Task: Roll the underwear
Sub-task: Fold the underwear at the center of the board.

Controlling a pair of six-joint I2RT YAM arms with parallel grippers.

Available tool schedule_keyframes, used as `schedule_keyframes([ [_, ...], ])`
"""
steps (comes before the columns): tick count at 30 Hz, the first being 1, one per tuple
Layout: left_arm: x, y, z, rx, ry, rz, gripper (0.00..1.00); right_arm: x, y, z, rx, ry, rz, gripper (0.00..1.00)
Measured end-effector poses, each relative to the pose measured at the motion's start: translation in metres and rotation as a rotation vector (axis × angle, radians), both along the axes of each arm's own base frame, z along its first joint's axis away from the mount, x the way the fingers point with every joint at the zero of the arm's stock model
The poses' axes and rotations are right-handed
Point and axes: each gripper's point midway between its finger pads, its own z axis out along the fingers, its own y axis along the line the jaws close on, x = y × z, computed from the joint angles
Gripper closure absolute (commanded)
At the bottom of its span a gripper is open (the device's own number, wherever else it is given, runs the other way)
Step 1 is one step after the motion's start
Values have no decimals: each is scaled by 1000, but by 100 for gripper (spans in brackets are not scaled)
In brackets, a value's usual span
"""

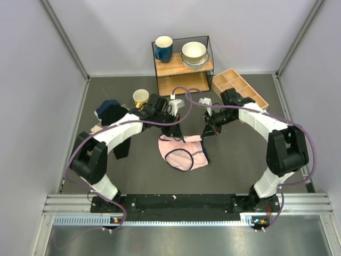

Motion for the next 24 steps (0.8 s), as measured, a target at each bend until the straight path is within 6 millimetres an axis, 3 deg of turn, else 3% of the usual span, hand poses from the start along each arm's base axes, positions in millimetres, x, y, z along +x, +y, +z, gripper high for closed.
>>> schedule_keyframes([
  [11, -60, -12, -18, 5, 45, -25, 100, -40, -12, -19, -42, 5, 74, 100],
  [24, -83, -21, -40, 7, 98, -13, 100, -67, -21, -46, -138, 9, 153, 100],
])
